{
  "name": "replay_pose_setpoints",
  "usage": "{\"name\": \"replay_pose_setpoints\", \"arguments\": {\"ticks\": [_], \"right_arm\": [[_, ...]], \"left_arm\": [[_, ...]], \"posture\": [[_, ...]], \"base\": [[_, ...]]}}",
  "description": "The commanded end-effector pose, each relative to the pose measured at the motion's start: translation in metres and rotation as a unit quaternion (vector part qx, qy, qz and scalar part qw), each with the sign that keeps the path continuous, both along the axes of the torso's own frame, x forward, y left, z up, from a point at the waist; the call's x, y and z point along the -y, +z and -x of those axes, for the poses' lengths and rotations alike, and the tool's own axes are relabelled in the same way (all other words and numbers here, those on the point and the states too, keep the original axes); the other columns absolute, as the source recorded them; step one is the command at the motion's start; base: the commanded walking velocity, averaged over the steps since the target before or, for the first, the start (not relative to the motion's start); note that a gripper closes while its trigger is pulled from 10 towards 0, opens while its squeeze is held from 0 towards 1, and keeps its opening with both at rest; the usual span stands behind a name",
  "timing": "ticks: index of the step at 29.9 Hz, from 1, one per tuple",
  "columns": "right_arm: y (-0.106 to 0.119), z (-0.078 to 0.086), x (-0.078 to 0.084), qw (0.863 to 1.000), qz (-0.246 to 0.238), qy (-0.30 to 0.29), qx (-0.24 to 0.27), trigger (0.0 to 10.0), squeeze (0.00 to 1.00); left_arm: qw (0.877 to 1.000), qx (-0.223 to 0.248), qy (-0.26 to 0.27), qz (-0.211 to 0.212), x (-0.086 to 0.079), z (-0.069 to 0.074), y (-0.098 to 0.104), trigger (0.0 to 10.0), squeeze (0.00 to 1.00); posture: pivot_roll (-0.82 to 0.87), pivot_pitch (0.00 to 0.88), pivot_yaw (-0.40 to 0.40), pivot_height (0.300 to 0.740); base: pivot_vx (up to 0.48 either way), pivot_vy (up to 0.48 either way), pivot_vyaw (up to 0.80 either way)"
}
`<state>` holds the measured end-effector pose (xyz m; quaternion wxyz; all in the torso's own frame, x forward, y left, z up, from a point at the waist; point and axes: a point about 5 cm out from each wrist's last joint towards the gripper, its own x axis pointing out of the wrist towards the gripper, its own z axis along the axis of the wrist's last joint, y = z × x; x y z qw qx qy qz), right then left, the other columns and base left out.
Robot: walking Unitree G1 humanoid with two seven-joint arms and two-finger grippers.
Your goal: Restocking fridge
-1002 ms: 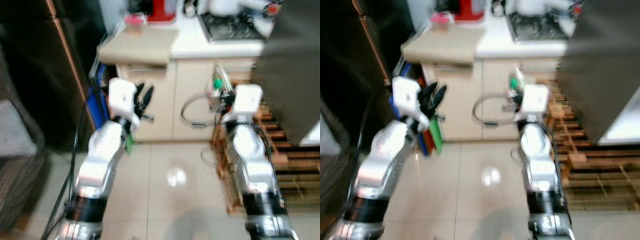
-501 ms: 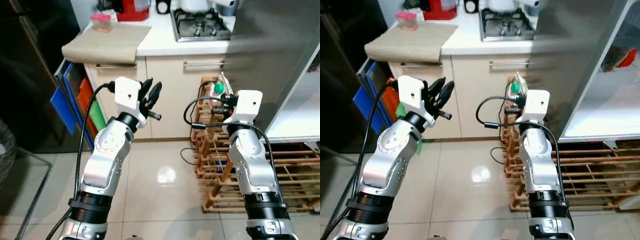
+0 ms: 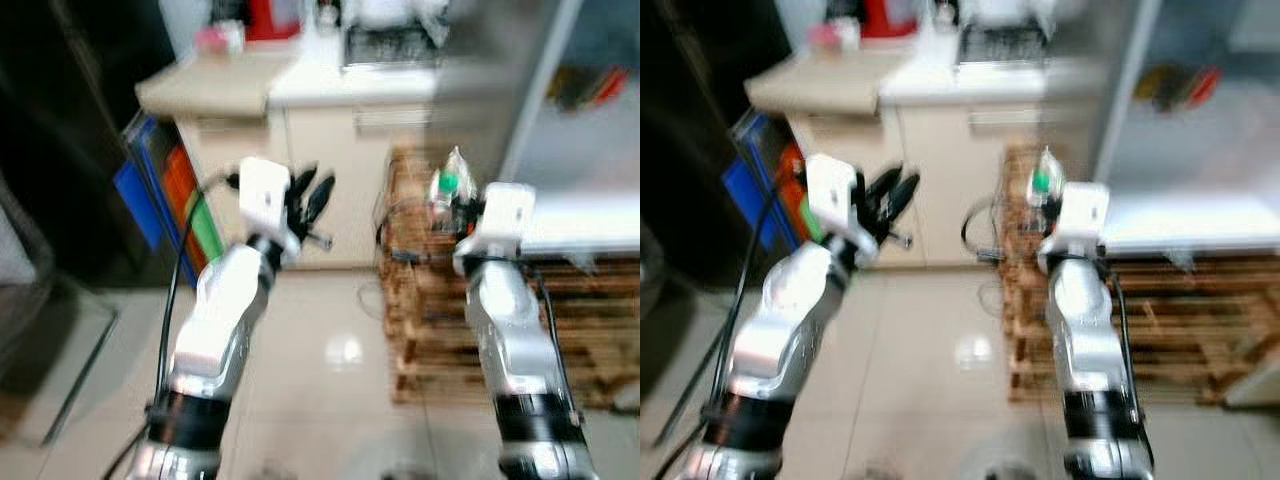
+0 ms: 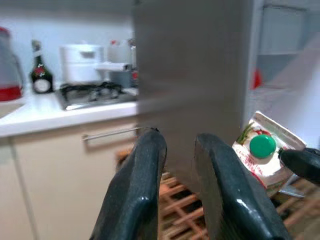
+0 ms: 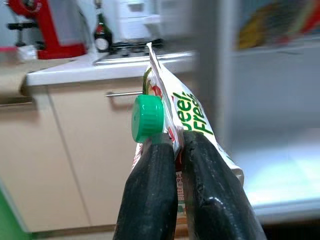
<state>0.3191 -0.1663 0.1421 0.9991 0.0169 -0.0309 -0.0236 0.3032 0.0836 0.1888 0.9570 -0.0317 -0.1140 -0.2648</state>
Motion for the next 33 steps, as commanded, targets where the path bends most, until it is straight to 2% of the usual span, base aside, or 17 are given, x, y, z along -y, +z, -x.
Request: {"name": "replay_pose_setpoints", "arguments": {"ticks": [1,6,9,18,19,20,21,22,23,24,25,26,27,28,31,32,33], "right_arm": [[0.006,0.000,-0.002,1.000,-0.001,0.001,0.010,10.0,0.00],[0.004,0.001,-0.001,1.000,0.000,0.000,0.007,10.0,0.00],[0.003,0.001,-0.001,1.000,0.001,-0.002,0.004,10.0,0.00],[0.007,0.002,-0.001,1.000,0.011,-0.002,0.013,10.0,0.00],[0.007,0.004,0.000,1.000,0.011,-0.002,0.013,10.0,0.00],[0.007,0.004,0.000,1.000,0.011,-0.002,0.013,10.0,0.00],[0.005,0.011,0.004,1.000,0.016,0.002,0.009,10.0,0.00],[0.005,0.011,0.004,1.000,0.016,0.002,0.009,10.0,0.00],[-0.003,0.024,0.016,1.000,0.018,0.001,-0.005,10.0,0.00],[-0.003,0.024,0.016,1.000,0.018,0.001,-0.005,10.0,0.00],[-0.011,0.035,0.023,1.000,0.023,0.003,-0.020,10.0,0.00],[-0.015,0.038,0.025,0.999,0.026,0.005,-0.025,10.0,0.00],[-0.015,0.038,0.025,0.999,0.026,0.005,-0.025,10.0,0.00],[-0.016,0.040,0.025,0.999,0.027,0.008,-0.027,10.0,0.00],[-0.015,0.036,0.021,0.999,0.022,0.012,-0.023,10.0,0.00],[-0.012,0.031,0.016,0.999,0.020,0.018,-0.017,10.0,0.00],[-0.012,0.031,0.016,0.999,0.020,0.018,-0.017,10.0,0.00]], "left_arm": [[1.000,0.014,-0.008,0.006,0.000,0.001,0.006,10.0,0.00],[1.000,0.014,-0.011,0.009,0.000,0.001,0.007,10.0,0.00],[0.999,0.031,-0.032,-0.012,0.007,0.005,0.008,10.0,0.00],[0.999,-0.039,0.032,0.019,-0.009,-0.011,-0.005,10.0,0.00],[0.994,-0.076,0.080,0.029,-0.024,-0.018,-0.017,10.0,0.00],[0.994,-0.076,0.080,0.029,-0.024,-0.018,-0.017,10.0,0.00],[0.982,-0.127,0.141,0.022,-0.057,-0.019,-0.041,10.0,0.00],[0.982,-0.127,0.141,0.022,-0.057,-0.019,-0.041,10.0,0.00],[0.977,-0.147,0.150,-0.029,-0.079,-0.006,-0.061,10.0,0.00],[0.977,-0.147,0.150,-0.029,-0.079,-0.006,-0.061,10.0,0.00],[0.975,-0.186,0.105,-0.067,-0.079,0.009,-0.078,10.0,0.00],[0.975,-0.197,0.074,-0.066,-0.075,0.018,-0.082,10.0,0.00],[0.975,-0.197,0.074,-0.066,-0.075,0.018,-0.082,10.0,0.00],[0.977,-0.204,0.050,-0.049,-0.067,0.028,-0.083,10.0,0.00],[0.979,-0.192,0.064,-0.023,-0.062,0.027,-0.078,10.0,0.00],[0.985,-0.157,0.071,-0.010,-0.057,0.020,-0.067,10.0,0.00],[0.985,-0.157,0.071,-0.010,-0.057,0.020,-0.067,10.0,0.00]], "posture": [[-0.06,0.000,0.082,0.740],[-0.06,0.000,0.084,0.740],[-0.06,0.000,0.086,0.740],[-0.07,0.000,0.098,0.740],[-0.08,0.000,0.103,0.740],[-0.08,0.000,0.103,0.740],[-0.08,0.000,0.102,0.740],[-0.08,0.000,0.102,0.740],[-0.07,0.000,0.097,0.740],[-0.07,0.000,0.097,0.740],[-0.06,0.000,0.095,0.740],[-0.06,0.000,0.095,0.740],[-0.06,0.000,0.095,0.740],[-0.06,0.000,0.090,0.740],[-0.06,0.000,0.087,0.740],[-0.06,0.000,0.088,0.740],[-0.06,0.000,0.088,0.740]], "base": [[0.000,-0.454,0.00],[0.000,-0.454,0.00],[0.000,-0.454,0.00],[0.089,-0.430,0.00],[0.277,-0.386,0.00],[0.277,-0.386,0.00],[0.277,-0.390,0.00],[0.277,-0.390,0.00],[0.315,0.000,0.00],[0.315,0.000,0.00],[0.000,0.000,0.00],[0.000,0.000,0.00],[0.000,0.000,0.00],[0.000,0.000,0.00],[0.000,0.000,0.00],[0.330,0.000,0.00],[0.330,0.000,0.00]]}}
